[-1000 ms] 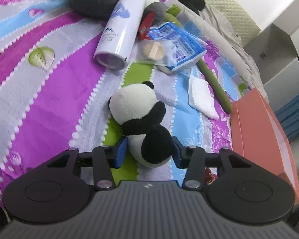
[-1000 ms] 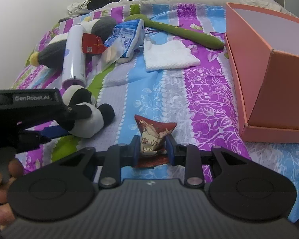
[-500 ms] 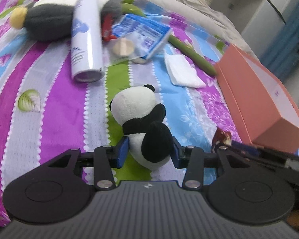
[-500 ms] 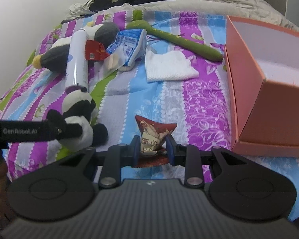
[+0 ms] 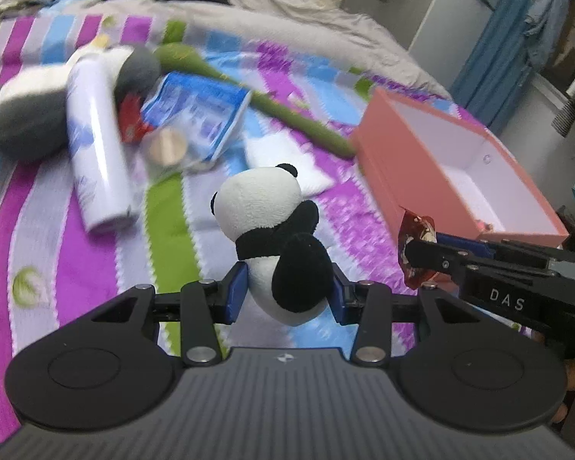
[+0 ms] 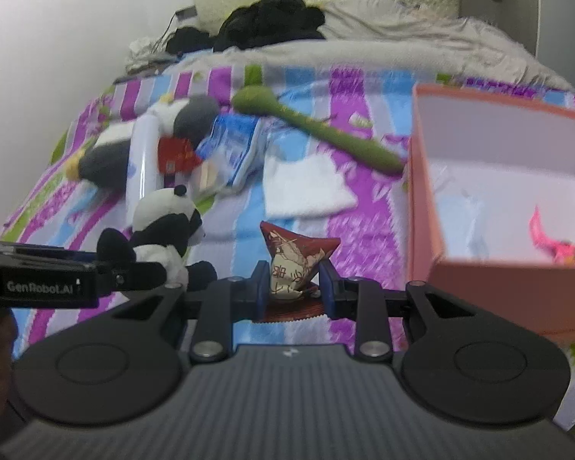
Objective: Organize soft objects
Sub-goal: 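Lift and carry the panda plush and snack wrapper over the orange box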
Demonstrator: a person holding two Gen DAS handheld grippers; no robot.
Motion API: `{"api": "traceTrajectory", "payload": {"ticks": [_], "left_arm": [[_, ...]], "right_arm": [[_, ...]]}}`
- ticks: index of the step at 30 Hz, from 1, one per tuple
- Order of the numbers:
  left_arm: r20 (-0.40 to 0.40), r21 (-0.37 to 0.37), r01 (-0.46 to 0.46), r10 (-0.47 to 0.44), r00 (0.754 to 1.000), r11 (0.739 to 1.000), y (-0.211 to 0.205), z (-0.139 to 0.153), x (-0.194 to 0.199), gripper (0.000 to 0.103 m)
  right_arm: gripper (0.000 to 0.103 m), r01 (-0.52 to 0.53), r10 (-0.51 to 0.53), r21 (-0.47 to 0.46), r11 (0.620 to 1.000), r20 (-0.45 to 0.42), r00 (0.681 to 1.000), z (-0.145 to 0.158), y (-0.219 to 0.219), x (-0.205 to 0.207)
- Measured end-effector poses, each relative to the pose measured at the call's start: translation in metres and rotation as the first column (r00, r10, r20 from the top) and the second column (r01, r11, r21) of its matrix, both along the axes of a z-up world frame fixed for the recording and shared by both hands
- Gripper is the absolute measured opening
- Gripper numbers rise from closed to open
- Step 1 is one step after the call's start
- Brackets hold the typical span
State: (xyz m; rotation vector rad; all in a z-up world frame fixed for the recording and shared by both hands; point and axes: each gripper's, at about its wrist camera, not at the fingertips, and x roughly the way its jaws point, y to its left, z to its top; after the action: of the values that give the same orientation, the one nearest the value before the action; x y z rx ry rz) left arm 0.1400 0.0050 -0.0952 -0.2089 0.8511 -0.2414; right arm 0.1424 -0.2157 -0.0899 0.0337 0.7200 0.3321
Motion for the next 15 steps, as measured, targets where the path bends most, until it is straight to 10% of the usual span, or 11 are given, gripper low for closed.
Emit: {"api": "traceTrajectory", "payload": {"ticks": [15], "left_arm": [[0.175, -0.024, 0.11, -0.104, 0.979, 0.994, -0.063, 0.103, 0.043, 0.049]], "right_arm": [[0.031, 0.1, -0.105, 0.036, 0.994, 0.174, 0.979, 0.091, -0.049, 0.015]]}}
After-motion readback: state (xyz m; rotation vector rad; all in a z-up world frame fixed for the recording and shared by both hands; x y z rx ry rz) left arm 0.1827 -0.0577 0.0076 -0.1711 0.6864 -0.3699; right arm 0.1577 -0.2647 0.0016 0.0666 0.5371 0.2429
